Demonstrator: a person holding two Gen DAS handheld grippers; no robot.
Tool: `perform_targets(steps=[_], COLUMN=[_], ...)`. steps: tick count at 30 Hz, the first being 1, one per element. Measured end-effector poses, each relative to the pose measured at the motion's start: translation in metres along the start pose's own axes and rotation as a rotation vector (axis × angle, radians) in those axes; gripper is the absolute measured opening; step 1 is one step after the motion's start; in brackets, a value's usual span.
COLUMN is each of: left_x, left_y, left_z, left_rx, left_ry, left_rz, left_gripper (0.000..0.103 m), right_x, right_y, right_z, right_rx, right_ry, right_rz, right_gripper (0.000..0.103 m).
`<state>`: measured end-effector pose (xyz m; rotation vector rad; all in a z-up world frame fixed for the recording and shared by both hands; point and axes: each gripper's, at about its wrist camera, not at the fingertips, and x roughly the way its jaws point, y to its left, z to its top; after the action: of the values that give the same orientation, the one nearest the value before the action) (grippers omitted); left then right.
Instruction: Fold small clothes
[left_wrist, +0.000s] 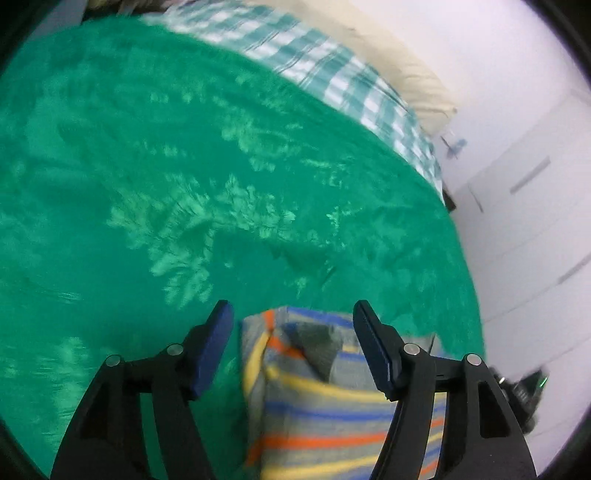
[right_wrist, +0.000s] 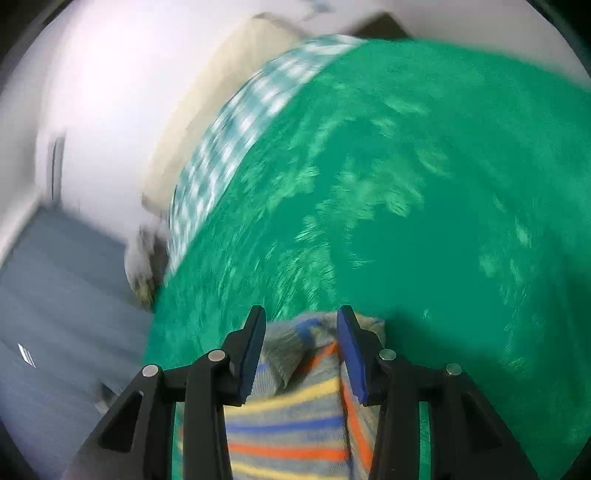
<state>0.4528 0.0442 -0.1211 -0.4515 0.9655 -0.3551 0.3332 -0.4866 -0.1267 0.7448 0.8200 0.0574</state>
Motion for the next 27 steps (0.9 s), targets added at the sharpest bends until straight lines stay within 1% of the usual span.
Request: perform_targets(steps=[1,2,3,4,5,6,7,8,9,10,11,12,13,14,15,16,18,20,21,22,23,24,25,26,27], left_x=[-0.005,-0.009,-0.007,-0.001,0.012,0.031,0.046,0.064,0.076,0.084,0.086,0.084,0.076,0.066,0.055,0.045,0.028,0.018,0.016,0.018,0.02,0.02,0.019,0.008,-0.004], left_y=[-0.004,-0.01,-0.02,-0.027,-0.037,-0.048,-0.056,-0.064,-0.069,-0.071,-0.07,-0.065,-0.058,-0.05,-0.045,-0.044,-0.049,-0.053,-0.051,-0.047,-0.039,-0.028,-0.02,-0.01,-0.003], left_z=[-0.005,-0.014,-0.026,-0.035,-0.047,-0.057,-0.062,-0.063,-0.057,-0.042,-0.028,-0.012,0.0,0.007,0.009,0.007,-0.011,-0.045,-0.068,-0.087,-0.11,-0.132,-0.146,-0.157,-0.161], left_rx=[0.044,0.104,0.177,0.221,0.276,0.333,0.368,0.39,0.379,0.334,0.278,0.202,0.123,0.062,0.03,0.041,0.151,0.284,0.341,0.377,0.418,0.474,0.513,0.524,0.511], left_ry=[0.008,0.038,0.103,0.157,0.241,0.329,0.382,0.403,0.384,0.336,0.291,0.238,0.19,0.151,0.125,0.111,0.11,0.155,0.188,0.225,0.28,0.321,0.339,0.333,0.329], left_rz=[0.002,-0.004,-0.021,-0.028,-0.028,-0.02,-0.006,0.021,0.039,0.051,0.059,0.056,0.03,-0.008,-0.046,-0.071,-0.069,-0.06,-0.038,-0.001,0.06,0.155,0.227,0.239,0.256], left_gripper=[0.069,0.069,0.069,0.069,0.069,0.069,0.069,0.069,0.068,0.068,0.068,0.068,0.069,0.07,0.073,0.075,0.075,0.075,0.075,0.068,0.061,0.05,0.049,0.049,0.048], right_x=[0.003,0.01,0.021,0.041,0.058,0.079,0.095,0.109,0.116,0.117,0.113,0.105,0.096,0.089,0.08,0.073,0.066,0.056,0.053,0.047,0.045,0.038,0.035,0.027,0.015], right_y=[0.01,0.025,0.035,0.047,0.054,0.06,0.063,0.066,0.068,0.07,0.073,0.075,0.078,0.081,0.086,0.093,0.104,0.104,0.1,0.095,0.084,0.07,0.053,0.041,0.03], right_z=[-0.003,-0.01,-0.017,-0.027,-0.033,-0.037,-0.036,-0.028,-0.014,-0.005,0.005,0.01,0.016,0.02,0.018,0.014,-0.004,-0.037,-0.055,-0.075,-0.095,-0.12,-0.14,-0.158,-0.17], right_rx=[-0.049,-0.117,-0.158,-0.2,-0.225,-0.25,-0.263,-0.256,-0.23,-0.213,-0.181,-0.149,-0.118,-0.112,-0.138,-0.191,-0.298,-0.407,-0.444,-0.476,-0.506,-0.546,-0.58,-0.605,-0.62], right_ry=[0.053,0.157,0.258,0.382,0.457,0.509,0.517,0.465,0.355,0.263,0.153,0.079,0.022,-0.006,-0.009,0.018,0.086,0.177,0.219,0.265,0.303,0.351,0.404,0.424,0.414], right_rz=[0.004,0.017,0.024,0.027,0.018,-0.011,-0.045,-0.075,-0.082,-0.088,-0.087,-0.064,-0.02,0.014,0.032,0.019,-0.005,-0.004,0.0,-0.002,-0.024,-0.075,-0.153,-0.204,-0.224], right_gripper=[0.042,0.042,0.042,0.042,0.042,0.042,0.042,0.041,0.041,0.041,0.041,0.042,0.042,0.042,0.043,0.047,0.048,0.048,0.048,0.048,0.048,0.048,0.047,0.044,0.042])
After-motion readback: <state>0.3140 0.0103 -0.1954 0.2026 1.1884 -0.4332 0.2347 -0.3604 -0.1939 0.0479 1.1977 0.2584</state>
